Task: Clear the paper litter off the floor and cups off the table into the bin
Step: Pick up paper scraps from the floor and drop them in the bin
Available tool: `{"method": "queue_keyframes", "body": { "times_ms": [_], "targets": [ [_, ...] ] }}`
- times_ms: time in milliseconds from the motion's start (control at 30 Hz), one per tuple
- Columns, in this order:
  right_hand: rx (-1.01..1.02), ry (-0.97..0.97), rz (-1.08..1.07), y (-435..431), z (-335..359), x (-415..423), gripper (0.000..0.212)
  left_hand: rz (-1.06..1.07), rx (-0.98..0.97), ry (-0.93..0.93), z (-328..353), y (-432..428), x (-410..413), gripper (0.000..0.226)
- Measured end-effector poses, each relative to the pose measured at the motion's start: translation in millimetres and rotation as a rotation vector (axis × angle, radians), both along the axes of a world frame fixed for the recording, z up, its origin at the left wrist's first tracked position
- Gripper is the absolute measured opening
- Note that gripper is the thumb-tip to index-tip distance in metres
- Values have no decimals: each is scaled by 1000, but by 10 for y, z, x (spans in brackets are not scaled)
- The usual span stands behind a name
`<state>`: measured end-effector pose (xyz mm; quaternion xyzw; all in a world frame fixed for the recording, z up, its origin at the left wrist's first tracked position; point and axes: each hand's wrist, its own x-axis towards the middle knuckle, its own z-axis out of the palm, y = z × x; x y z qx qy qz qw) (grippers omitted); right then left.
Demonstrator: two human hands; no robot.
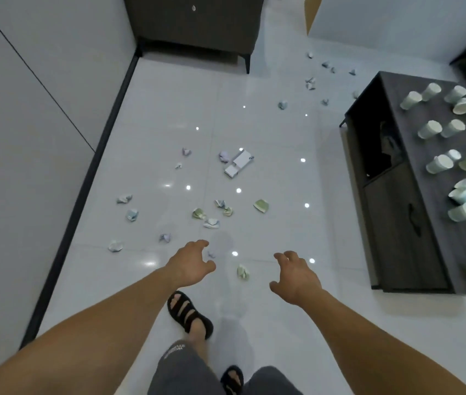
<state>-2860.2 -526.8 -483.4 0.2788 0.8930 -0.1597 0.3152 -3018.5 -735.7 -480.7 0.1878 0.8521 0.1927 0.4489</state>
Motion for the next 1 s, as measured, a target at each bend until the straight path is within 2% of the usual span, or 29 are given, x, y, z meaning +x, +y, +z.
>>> {"method": "queue_keyframes", "body": {
  "times_ms": [267,467,700,867,1000],
  "targets": [
    [-81,-23,-5,493,-1310,-679,76,-10,-57,-57,-1320,682,-614,66],
    [-136,-42,52,903,-3116,-935,84,8,-27,-64,-2970,1417,-787,64],
    [-170,-177,57,890,-5298,-731,87,-136,-41,-76,-4992,1813,-935,66],
    [-141,-181,65,663,-6310,-665,75,-140,-14,-69,-5880,1735,-1205,65],
    [-123,-97,62,610,-6607,-712,59,-119,0,-169,-6199,1673,-1273,63]
  ]
}}
